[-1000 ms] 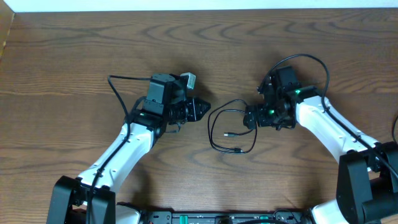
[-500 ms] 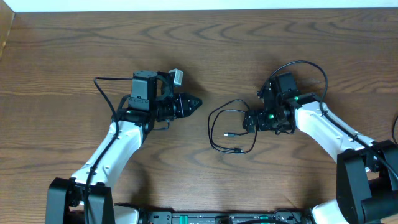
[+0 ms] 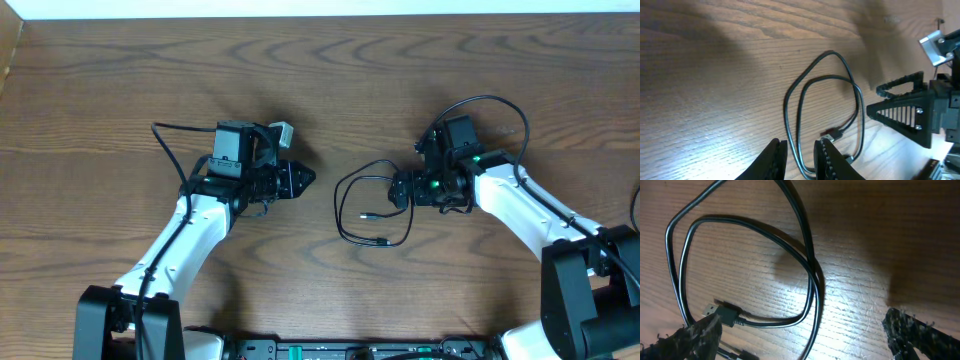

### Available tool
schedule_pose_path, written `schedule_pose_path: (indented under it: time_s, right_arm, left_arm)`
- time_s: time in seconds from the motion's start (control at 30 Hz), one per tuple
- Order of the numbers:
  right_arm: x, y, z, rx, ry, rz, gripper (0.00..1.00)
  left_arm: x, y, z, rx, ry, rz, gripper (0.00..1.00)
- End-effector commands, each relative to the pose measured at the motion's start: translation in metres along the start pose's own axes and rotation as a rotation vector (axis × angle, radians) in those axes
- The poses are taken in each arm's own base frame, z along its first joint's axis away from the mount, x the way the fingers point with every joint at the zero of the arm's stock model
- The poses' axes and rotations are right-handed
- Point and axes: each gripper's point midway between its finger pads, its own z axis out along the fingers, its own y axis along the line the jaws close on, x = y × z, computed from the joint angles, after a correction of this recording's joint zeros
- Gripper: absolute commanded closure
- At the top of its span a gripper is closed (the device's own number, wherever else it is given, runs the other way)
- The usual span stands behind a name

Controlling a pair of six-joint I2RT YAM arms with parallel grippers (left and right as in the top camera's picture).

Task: Untangle cables

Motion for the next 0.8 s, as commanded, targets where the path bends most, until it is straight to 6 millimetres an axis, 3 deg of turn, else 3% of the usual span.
schedule_pose_path:
  time_s: [0.0,0.27,0.5,0.77]
  right_arm:
    - [0.006,-0.001,0.005,-0.001,0.020,0.029,0.01]
    - [-0.001,0.001,0.005,-0.010,-0.008,0.020,0.01]
    - [0.000,0.000,0.007,-0.005,-0.005,0.041,0.01]
    - [0.009,-0.009,0.032,0.012,0.056,0.068,0.01]
  left_arm:
    - [0.008,0.013,0.007,-0.035,0.031,0.012,0.76]
    - [0.028,0.035,0.029,-0.061,0.121,-0.032,0.76]
    - [0.037,0.043,0.037,-0.069,0.154,-0.055,0.76]
    - [0.044,0.040,0.042,-0.076,0.175,-0.038,0.76]
